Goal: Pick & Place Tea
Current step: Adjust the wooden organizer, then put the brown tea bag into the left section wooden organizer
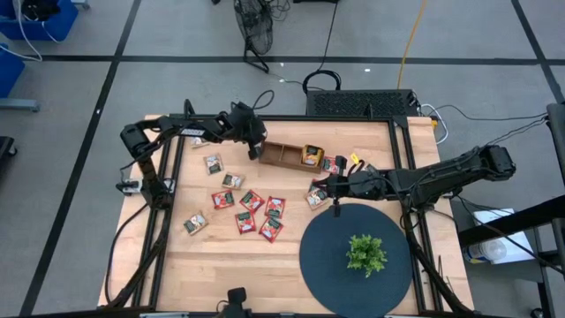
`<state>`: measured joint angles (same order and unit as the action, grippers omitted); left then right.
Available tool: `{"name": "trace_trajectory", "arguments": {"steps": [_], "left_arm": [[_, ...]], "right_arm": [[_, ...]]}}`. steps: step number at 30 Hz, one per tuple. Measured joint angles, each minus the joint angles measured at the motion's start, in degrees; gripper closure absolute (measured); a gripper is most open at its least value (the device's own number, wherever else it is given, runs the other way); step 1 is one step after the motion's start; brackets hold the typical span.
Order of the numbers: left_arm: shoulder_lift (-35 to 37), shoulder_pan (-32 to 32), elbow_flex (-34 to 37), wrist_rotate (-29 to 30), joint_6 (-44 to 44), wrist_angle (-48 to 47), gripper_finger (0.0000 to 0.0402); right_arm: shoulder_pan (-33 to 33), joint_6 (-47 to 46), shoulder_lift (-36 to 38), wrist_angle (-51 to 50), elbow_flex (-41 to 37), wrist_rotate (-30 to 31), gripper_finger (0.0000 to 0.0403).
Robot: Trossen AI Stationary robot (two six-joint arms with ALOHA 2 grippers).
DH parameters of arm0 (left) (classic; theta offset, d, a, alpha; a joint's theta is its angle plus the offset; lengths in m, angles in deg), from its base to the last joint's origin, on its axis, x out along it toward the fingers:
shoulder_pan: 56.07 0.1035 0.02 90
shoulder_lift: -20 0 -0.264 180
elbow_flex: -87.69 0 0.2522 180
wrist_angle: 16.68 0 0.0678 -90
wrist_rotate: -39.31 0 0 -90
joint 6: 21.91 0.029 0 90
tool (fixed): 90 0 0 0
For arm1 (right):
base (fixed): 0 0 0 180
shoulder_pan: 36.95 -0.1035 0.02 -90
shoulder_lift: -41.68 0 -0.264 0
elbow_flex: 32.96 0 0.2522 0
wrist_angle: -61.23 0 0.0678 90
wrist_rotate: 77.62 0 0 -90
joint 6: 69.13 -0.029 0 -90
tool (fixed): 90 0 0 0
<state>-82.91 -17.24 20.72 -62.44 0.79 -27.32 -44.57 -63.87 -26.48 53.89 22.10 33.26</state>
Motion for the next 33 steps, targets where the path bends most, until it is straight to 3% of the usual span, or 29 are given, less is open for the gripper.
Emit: {"name": "trace_trajectory", "arguments": {"steps": [9, 13, 21, 33], "left_arm": [[0.02, -2.02, 0.0, -0.05, -0.47, -6.78, 0.0399], [3.62, -4.32, 0.07, -0.72, -0.49, -8.14, 0.0392], [21.07, -8.76, 0.04, 4.94, 0.48, -14.54, 0.0389], [44.16, -19.0, 3.6, 5.81, -3.68, -17.9, 0.0397]], "right_arm": [[0.0, -0.09, 0.0, -0.08, 0.07, 0.0, 0.0403], [0.0, -1.4, 0.02, -2.06, 0.11, 0.02, 0.0403], [0.0, -3.01, 0.02, -4.77, 0.11, 0.35, 0.0403], [0.02, -7.76, 0.02, -16.56, 0.09, 12.32, 0.0403]]}}
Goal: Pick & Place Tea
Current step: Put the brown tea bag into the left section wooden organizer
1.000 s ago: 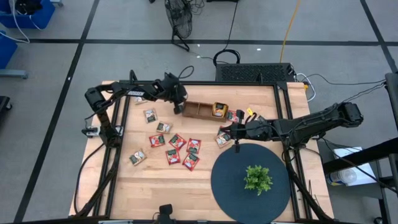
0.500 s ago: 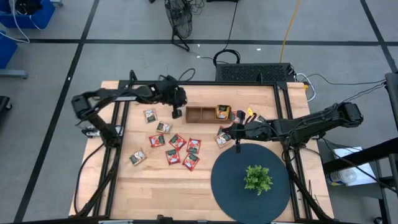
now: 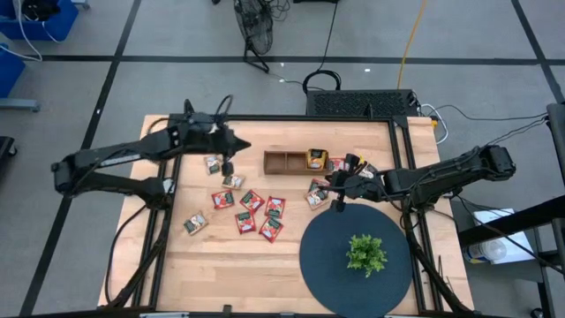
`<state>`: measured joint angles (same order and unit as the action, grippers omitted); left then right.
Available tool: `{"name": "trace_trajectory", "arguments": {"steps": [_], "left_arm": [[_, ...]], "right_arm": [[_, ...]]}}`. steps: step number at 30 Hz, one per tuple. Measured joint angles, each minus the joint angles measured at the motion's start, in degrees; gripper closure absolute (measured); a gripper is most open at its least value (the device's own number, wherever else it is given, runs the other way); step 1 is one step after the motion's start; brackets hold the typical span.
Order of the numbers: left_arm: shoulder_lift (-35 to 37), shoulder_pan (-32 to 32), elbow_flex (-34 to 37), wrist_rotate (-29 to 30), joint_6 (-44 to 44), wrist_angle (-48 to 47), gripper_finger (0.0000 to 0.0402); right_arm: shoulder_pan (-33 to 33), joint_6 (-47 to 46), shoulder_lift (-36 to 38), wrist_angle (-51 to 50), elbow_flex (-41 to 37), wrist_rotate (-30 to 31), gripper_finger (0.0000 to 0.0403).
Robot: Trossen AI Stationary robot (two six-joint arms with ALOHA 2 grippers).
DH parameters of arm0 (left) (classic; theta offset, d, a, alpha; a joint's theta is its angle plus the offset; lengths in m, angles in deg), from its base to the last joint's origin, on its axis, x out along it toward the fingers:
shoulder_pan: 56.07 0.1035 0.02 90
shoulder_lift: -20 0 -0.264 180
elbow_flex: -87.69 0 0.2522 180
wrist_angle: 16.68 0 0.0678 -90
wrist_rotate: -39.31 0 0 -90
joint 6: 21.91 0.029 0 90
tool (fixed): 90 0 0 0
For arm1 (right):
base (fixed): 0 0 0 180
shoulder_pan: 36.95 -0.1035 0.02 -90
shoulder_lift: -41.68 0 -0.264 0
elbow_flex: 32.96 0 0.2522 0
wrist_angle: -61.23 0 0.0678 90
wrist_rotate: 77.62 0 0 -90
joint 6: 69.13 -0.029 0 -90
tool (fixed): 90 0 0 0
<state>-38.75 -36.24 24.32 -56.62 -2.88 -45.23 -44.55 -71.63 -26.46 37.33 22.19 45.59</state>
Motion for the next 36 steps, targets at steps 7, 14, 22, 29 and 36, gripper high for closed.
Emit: {"name": "trace_trajectory", "arguments": {"steps": [7, 14, 22, 29, 36], "left_arm": [[9.33, -6.05, 8.58, 0.0, -0.91, 5.93, 0.0394], [20.09, -6.53, 25.35, 3.52, -9.7, 18.15, 0.039], [35.04, -6.53, 34.95, 5.07, -18.06, 20.98, 0.0391], [45.35, -6.53, 39.37, 9.05, -21.89, 22.12, 0.0396], [49.75, -8.11, 43.74, 11.56, -24.19, 23.51, 0.0397]], "right_arm": [[0.0, -2.38, 0.0, -2.3, 0.0, 0.16, 0.0403], [0.0, -2.84, 0.0, -2.18, 0.0, 0.2, 0.0403], [0.02, -2.78, 0.0, -2.21, 0.0, 0.2, 0.0403], [0.01, -2.67, 0.0, -2.96, 0.0, 0.12, 0.0403], [0.0, -4.85, 1.05, -7.34, -0.08, -0.04, 0.0403]]}}
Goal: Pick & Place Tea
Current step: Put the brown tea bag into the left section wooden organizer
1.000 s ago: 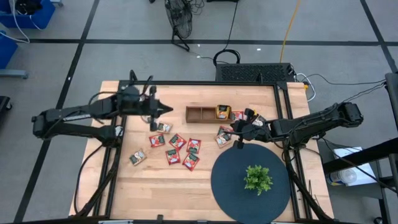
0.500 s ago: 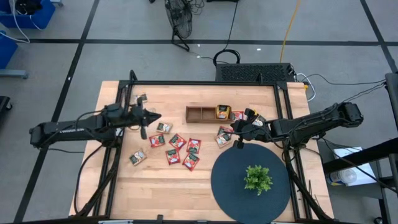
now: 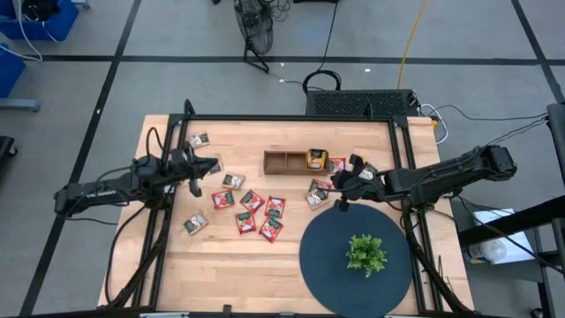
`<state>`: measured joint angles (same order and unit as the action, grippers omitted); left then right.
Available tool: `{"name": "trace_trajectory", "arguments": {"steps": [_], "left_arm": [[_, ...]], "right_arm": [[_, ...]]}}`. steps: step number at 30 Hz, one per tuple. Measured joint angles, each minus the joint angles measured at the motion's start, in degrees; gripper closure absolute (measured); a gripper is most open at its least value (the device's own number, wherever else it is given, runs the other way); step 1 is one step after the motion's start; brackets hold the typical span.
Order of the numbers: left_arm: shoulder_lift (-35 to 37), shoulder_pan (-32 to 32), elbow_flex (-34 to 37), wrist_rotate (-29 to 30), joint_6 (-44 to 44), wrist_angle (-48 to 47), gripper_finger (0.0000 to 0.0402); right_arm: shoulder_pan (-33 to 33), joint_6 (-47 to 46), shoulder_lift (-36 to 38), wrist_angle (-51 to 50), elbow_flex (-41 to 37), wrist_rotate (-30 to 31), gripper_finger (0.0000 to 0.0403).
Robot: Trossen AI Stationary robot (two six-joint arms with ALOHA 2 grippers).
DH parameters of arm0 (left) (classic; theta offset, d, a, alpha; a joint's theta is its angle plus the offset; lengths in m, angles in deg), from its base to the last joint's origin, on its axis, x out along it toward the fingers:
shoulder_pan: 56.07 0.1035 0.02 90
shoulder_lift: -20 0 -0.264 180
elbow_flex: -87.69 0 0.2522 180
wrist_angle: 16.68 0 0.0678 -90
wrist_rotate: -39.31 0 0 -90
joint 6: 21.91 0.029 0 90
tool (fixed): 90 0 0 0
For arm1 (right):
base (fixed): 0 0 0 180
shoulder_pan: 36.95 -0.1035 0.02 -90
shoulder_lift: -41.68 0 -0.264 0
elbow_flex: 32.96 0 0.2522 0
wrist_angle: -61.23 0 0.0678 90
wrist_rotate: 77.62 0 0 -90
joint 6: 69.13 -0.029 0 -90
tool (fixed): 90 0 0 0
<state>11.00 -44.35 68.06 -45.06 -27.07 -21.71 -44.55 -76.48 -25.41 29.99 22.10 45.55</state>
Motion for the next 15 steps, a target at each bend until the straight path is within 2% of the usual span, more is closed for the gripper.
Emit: {"name": "trace_trajectory", "arguments": {"steps": [5, 15], "left_arm": [[0.05, -1.41, 1.18, 0.68, 0.08, 2.01, 0.0386], [0.03, -1.52, 1.18, 0.47, 3.56, 1.44, 0.0397]], "right_arm": [[0.0, -0.57, 4.01, 0.18, -1.94, 0.03, 0.0403], [0.85, 0.51, 18.65, 17.54, -18.28, -0.2, 0.0403]]}}
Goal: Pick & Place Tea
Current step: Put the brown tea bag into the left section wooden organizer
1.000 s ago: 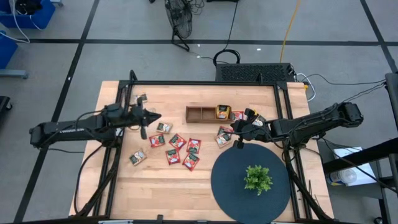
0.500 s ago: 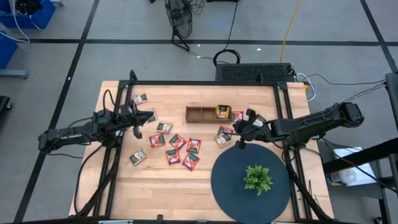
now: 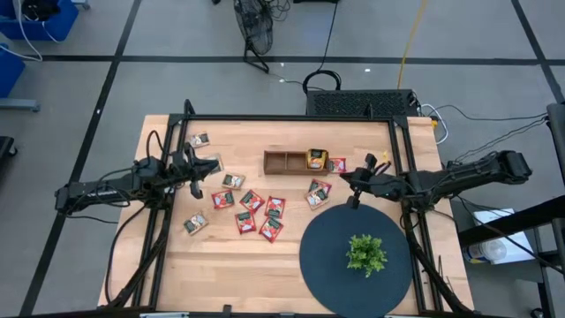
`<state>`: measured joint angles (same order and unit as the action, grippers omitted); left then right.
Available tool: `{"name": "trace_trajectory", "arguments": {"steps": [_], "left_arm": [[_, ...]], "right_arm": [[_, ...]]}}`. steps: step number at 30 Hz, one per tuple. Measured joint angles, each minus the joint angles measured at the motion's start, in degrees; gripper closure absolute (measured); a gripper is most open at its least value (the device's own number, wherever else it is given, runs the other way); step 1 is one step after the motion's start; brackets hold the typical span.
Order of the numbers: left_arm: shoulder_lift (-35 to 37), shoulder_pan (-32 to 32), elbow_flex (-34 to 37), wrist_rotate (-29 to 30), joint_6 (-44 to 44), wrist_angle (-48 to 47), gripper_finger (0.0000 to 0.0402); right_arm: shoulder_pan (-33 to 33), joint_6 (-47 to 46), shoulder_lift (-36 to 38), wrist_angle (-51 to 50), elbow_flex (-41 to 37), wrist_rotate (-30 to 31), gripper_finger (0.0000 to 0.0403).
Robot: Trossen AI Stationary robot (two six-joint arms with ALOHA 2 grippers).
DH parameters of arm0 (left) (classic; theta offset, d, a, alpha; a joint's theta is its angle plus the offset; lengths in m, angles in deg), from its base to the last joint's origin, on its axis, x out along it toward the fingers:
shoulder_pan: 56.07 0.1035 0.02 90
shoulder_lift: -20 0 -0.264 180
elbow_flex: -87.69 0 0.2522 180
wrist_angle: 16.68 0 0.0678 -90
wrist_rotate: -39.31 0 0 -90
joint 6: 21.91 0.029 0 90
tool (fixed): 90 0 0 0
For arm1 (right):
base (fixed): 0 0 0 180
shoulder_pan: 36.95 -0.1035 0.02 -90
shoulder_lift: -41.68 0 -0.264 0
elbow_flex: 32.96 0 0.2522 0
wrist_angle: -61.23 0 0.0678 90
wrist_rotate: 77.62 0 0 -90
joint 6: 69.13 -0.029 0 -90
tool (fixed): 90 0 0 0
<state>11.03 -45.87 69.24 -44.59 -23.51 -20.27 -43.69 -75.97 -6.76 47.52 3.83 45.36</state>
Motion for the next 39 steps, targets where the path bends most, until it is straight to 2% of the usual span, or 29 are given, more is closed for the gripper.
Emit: {"name": "trace_trajectory", "arguments": {"steps": [6, 14, 19, 22, 25, 30, 34, 36, 39], "left_arm": [[0.0, 0.0, 0.0, -0.06, 0.39, -0.08, 0.0377], [0.0, 0.0, 0.0, -0.1, 1.44, -0.06, 0.0343], [0.0, 0.0, 0.0, -0.12, 1.44, -0.06, 0.0342], [0.0, 0.0, 0.0, -0.12, 1.44, -0.06, 0.0346], [0.0, 0.0, 0.0, -0.12, 1.4, -0.05, 0.035], [-0.01, 0.0, 0.0, -0.16, 1.35, -0.06, 0.0344], [0.0, 0.0, 0.0, -0.19, 1.35, -0.06, 0.034], [0.0, 0.0, 0.0, -0.19, 1.35, -0.03, 0.034], [0.0, 0.0, 0.0, -0.19, 1.35, -0.03, 0.0339]], "right_arm": [[0.0, 1.7, 2.81, 7.89, -4.43, 0.01, 0.0403], [0.43, 6.45, 2.79, 16.08, -4.68, 0.0, 0.0403], [1.86, 7.39, 2.8, 18.5, -4.68, 0.01, 0.0403], [2.61, 5.86, 2.79, 16.8, -4.68, 0.32, 0.04], [3.22, 4.64, 2.79, 14.55, -4.68, 1.5, 0.0381], [6.2, 1.75, 2.57, 11.39, -4.68, 3.57, 0.0315], [9.89, -5.55, 2.57, 4.28, -4.67, 5.74, 0.0263], [12.38, -11.7, 2.55, -3.58, -3.42, 3.25, 0.0244], [16.93, -20.91, 0.62, -18.38, 1.19, -5.08, 0.0224]]}}
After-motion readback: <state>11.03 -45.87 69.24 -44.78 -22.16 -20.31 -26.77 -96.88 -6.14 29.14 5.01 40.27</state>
